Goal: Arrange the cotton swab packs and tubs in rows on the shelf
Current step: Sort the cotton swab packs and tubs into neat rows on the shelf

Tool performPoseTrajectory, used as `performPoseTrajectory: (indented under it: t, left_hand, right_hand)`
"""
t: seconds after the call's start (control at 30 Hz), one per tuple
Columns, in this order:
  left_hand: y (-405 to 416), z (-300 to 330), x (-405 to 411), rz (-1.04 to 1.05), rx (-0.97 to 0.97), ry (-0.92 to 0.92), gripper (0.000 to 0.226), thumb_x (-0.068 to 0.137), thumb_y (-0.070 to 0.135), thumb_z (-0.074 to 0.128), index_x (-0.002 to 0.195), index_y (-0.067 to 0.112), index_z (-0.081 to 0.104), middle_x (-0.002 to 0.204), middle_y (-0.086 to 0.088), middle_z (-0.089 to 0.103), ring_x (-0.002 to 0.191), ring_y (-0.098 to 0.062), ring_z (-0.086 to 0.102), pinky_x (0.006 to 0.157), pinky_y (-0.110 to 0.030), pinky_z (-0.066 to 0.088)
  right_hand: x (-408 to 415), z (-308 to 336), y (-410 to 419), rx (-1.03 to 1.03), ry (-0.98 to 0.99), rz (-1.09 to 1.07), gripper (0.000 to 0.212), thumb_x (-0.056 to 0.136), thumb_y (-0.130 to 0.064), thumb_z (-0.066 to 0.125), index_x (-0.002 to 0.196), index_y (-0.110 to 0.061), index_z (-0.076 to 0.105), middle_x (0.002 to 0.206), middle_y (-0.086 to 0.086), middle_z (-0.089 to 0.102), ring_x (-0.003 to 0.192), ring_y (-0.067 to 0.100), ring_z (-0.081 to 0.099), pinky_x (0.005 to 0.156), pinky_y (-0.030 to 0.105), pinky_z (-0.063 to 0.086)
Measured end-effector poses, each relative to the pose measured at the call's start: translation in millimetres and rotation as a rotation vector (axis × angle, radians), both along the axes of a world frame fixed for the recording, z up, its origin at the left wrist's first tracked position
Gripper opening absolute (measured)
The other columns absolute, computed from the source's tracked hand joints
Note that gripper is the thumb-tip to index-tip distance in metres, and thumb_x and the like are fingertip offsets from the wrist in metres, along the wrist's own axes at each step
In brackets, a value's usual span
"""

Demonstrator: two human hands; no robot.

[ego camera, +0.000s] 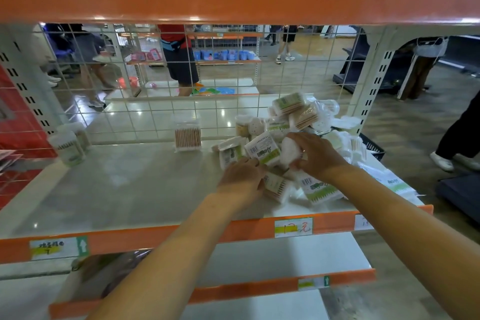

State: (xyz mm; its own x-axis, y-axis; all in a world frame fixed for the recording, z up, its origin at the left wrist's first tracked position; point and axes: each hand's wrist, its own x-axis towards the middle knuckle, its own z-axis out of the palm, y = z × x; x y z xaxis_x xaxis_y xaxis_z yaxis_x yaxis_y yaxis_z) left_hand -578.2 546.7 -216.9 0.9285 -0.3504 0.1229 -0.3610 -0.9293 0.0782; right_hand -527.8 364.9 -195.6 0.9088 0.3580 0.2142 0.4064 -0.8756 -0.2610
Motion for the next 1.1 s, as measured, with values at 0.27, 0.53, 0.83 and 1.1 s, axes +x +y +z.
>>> performPoseTrajectory:
  t: [0.27,0.53,0.83,1.1]
  left_hand:
    - [-7.8,6.9,5.0,0.025,-0.129,0.045,0.043,0.093,0.026,0.045,0.135,0.021,0.039,0.136,-0.003,0.046,0.124,-0.024,0.04,0.096,-0.039,0.037]
    - [-20.4,4.9,4.3,0.098,-0.499,0.077,0.071,0.089,0.031,0.054,0.147,0.023,0.013,0.148,0.001,0.033,0.134,-0.022,0.032,0.101,-0.033,0.031]
    - [-27.8,-7.1,-4.6,0.135,-0.933,0.175,0.093,0.075,0.031,0.073,0.144,0.03,0.012,0.136,0.002,0.048,0.121,-0.017,0.05,0.093,-0.028,0.043]
    - [-31.0,-9.4,-11.5,0.174,-1.066,0.107,0.101,0.072,0.029,0.075,0.144,0.038,0.004,0.135,0.003,0.05,0.117,-0.018,0.054,0.087,-0.032,0.048]
  right_hand:
    - [-11.3,20.7,4.3,0.341,-0.07,-0.009,0.066,0.075,-0.015,0.074,0.134,-0.015,0.043,0.132,0.004,0.049,0.118,0.021,0.045,0.081,0.015,0.027]
    - [-25.3,13.0,22.1,0.743,-0.017,-0.063,0.061,0.072,-0.019,0.078,0.126,-0.016,0.05,0.111,-0.004,0.056,0.101,0.01,0.05,0.075,0.016,0.038]
    - [-34.0,2.2,44.2,0.975,0.008,-0.224,0.055,0.074,-0.027,0.076,0.119,-0.015,0.047,0.1,-0.006,0.054,0.088,0.009,0.053,0.063,0.009,0.04]
    - [-41.1,3.7,50.3,1.019,0.005,-0.197,0.047,0.072,-0.026,0.077,0.104,-0.024,0.043,0.09,-0.012,0.052,0.077,-0.003,0.051,0.059,0.006,0.04]
